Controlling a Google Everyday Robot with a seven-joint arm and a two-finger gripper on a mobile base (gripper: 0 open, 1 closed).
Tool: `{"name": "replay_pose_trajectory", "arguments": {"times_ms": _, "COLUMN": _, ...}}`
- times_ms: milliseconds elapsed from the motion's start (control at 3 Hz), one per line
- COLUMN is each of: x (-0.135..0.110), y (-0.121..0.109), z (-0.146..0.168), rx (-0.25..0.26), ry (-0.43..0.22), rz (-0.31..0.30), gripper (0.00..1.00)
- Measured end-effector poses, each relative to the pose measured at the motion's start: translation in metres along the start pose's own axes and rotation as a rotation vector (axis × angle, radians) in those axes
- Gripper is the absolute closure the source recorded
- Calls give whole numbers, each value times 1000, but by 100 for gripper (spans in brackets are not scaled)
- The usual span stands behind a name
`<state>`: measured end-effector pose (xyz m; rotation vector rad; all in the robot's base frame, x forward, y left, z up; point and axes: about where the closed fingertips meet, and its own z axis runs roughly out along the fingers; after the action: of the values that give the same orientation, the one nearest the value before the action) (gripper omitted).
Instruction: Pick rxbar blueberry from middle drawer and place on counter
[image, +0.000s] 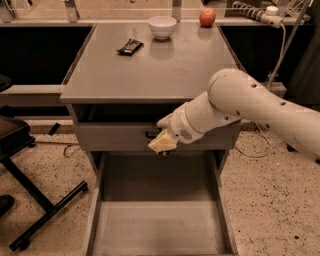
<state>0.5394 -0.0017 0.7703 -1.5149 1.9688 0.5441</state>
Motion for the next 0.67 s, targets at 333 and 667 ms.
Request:
{"name": "replay_pose_trajectory", "arguments": {"times_ms": 333, "x": -23, "y": -10, "z": -20, "rx": 30, "ry": 11, "rz": -27, "gripper": 100}}
{"name": "replay_pose_trajectory", "arguments": {"times_ms": 667, "x": -74, "y": -20, "z": -60, "rx": 63, "ry": 11, "rz": -82, "gripper": 100}}
